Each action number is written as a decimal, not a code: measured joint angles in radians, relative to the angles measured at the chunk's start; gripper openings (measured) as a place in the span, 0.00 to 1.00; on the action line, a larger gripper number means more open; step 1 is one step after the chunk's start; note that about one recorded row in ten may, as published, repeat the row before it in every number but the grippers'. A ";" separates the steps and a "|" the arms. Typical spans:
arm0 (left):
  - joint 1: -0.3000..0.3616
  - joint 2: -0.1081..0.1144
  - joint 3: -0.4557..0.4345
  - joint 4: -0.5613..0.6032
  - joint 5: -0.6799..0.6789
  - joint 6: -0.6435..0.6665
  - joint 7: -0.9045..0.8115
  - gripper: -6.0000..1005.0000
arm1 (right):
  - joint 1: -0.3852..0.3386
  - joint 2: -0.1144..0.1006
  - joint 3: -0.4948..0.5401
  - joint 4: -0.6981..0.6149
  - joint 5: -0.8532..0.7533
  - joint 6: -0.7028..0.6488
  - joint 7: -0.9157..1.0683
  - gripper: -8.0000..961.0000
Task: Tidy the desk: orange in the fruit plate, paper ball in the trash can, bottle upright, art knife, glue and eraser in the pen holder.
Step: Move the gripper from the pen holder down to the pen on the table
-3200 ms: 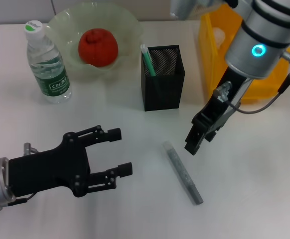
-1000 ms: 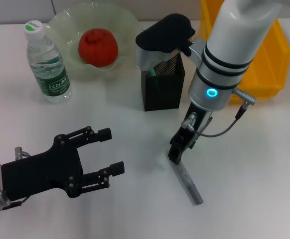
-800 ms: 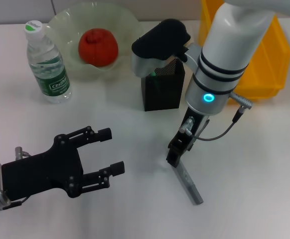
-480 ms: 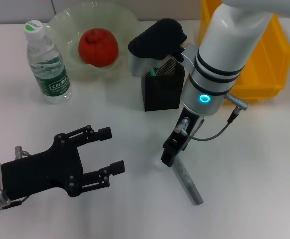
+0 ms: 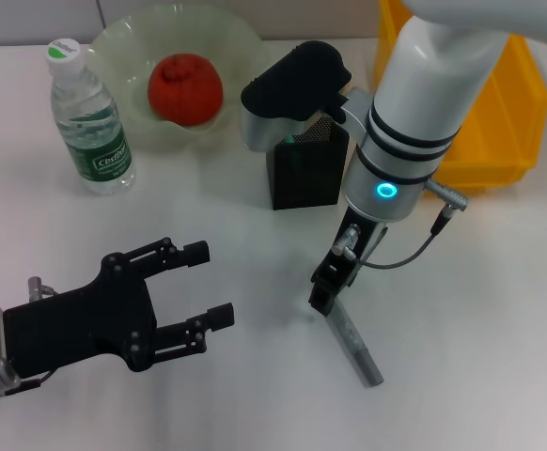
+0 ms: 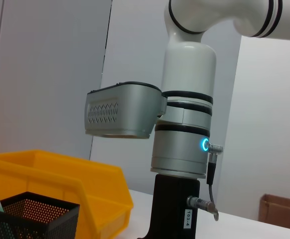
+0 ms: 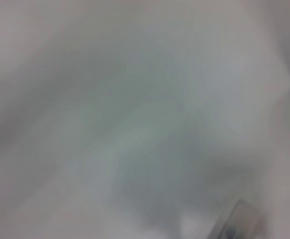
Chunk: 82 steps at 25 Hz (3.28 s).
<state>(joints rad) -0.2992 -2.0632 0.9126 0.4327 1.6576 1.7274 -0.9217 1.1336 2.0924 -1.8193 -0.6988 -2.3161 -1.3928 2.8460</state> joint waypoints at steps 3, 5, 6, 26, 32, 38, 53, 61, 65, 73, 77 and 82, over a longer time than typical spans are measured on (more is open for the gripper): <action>0.000 0.000 0.000 0.000 0.001 0.000 0.001 0.77 | 0.000 0.000 -0.007 0.001 0.000 0.000 0.000 0.48; -0.001 0.000 0.000 0.000 0.001 0.000 0.001 0.77 | 0.000 0.000 -0.009 0.001 0.000 0.000 0.000 0.46; -0.001 0.000 0.000 0.000 0.001 0.000 0.001 0.77 | 0.000 0.000 -0.009 0.001 0.000 0.000 0.000 0.46; -0.001 -0.002 0.000 0.000 0.000 -0.002 0.001 0.77 | 0.000 0.000 -0.038 0.001 0.001 0.000 -0.005 0.43; -0.001 -0.002 0.000 0.000 -0.001 -0.002 0.001 0.77 | 0.000 0.000 -0.039 0.001 0.001 0.000 -0.006 0.43; -0.004 -0.002 0.000 0.000 -0.001 -0.002 0.001 0.77 | -0.001 0.000 -0.047 0.001 0.001 0.000 -0.008 0.41; -0.005 -0.002 0.000 0.000 -0.001 -0.002 0.001 0.77 | -0.007 0.000 -0.053 0.001 0.006 0.000 -0.008 0.37; -0.004 -0.002 0.000 0.000 0.000 -0.002 0.001 0.77 | -0.011 0.000 -0.052 0.001 0.006 0.000 -0.008 0.31; -0.004 -0.002 0.000 0.000 0.001 -0.002 0.001 0.77 | -0.012 0.000 -0.053 0.001 0.006 0.000 -0.008 0.31; -0.004 -0.003 0.000 0.000 0.001 -0.002 0.001 0.77 | -0.012 0.000 -0.068 -0.002 0.006 0.000 -0.008 0.31; -0.003 -0.003 0.000 0.000 0.001 -0.002 0.001 0.77 | -0.012 0.000 -0.074 -0.003 0.006 0.001 -0.008 0.29; -0.004 -0.003 0.000 0.000 0.000 -0.002 0.001 0.77 | -0.013 0.000 -0.075 -0.004 0.006 0.002 -0.008 0.22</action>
<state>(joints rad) -0.3032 -2.0662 0.9127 0.4326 1.6578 1.7257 -0.9204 1.1203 2.0923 -1.8940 -0.7031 -2.3102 -1.3910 2.8378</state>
